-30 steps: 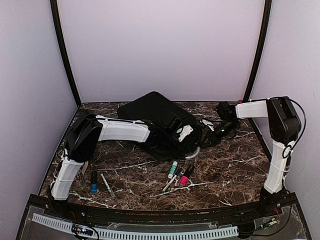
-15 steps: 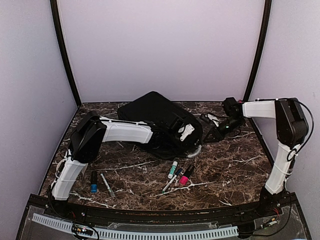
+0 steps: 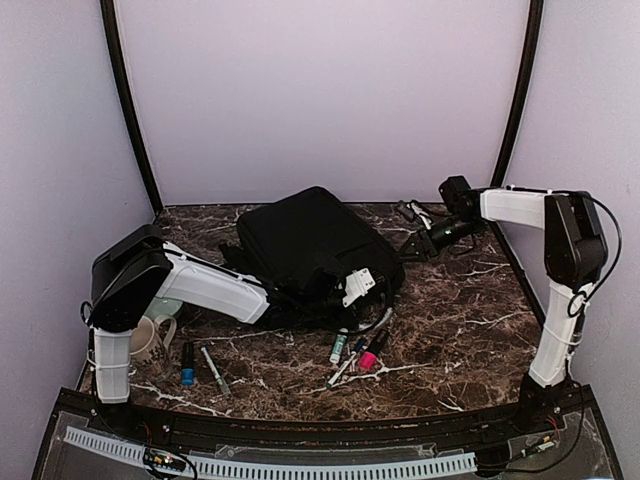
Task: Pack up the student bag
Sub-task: Zip the student bag at the center of the board.
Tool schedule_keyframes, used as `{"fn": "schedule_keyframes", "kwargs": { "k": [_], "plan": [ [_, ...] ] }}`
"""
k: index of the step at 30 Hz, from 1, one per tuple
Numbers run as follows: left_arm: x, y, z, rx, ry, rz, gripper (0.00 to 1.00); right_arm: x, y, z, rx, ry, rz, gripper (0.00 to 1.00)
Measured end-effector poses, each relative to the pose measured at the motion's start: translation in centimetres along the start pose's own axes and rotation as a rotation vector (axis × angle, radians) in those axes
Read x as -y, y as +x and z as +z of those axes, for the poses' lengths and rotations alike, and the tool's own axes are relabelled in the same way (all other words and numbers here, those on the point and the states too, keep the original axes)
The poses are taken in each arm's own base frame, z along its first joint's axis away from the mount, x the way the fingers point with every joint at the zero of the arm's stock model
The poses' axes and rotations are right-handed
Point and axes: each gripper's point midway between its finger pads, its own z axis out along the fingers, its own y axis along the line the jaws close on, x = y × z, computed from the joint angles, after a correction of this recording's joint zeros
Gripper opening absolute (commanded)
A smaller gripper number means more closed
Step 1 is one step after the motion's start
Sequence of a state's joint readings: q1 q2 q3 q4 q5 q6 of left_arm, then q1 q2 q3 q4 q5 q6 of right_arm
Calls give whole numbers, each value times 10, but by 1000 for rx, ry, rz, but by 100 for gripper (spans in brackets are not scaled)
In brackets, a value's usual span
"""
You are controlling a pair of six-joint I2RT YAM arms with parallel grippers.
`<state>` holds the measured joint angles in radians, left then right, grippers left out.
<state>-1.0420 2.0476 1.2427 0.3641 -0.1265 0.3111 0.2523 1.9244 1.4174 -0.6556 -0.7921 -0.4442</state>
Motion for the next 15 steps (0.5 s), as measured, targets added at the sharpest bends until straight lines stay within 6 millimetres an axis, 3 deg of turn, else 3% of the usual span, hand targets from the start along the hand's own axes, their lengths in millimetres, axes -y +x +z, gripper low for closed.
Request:
{"fn": "schedule_keyframes", "kwargs": {
  "k": [5,11,15],
  "plan": [
    [-2,-1,0,9,-15,9,0,13,-26,14,27,-59,68,56],
    [-4,0,0,6,-27,10,0,20,-12,39,-30,-118,182,57],
    [-5,0,0,3,-33,10,0,17,-8,40,-45,-132,231,62]
  ]
}}
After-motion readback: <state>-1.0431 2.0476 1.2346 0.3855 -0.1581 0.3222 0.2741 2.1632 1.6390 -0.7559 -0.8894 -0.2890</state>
